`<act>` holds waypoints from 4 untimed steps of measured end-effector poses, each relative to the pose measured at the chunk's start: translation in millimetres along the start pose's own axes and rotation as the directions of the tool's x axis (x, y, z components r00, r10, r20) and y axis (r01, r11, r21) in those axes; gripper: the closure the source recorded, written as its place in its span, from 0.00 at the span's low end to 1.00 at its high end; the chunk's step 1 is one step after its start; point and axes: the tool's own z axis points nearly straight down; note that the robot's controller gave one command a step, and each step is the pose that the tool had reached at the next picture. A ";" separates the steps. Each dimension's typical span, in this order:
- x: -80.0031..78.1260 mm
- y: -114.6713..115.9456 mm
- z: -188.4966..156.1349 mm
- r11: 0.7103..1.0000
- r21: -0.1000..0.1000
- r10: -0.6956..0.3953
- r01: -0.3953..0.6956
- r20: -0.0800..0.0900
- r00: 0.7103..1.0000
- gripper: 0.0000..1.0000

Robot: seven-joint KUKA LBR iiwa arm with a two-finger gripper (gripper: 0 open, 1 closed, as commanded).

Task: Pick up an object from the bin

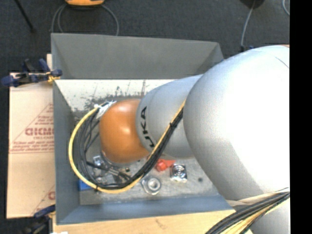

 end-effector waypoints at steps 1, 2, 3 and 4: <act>0.0 0.0 0.0 1.000 0.000 0.000 0.000 0.000 1.000 1.00; 0.0 0.0 0.0 1.000 0.000 0.001 -0.001 0.000 1.000 1.00; 0.0 -0.1 0.0 1.000 0.000 0.002 -0.002 0.000 1.000 1.00; 0.0 -0.1 0.0 1.000 0.000 0.003 -0.003 0.000 1.000 1.00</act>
Offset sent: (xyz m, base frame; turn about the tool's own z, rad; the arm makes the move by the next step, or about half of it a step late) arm 0.0000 0.0000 0.0000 0.0000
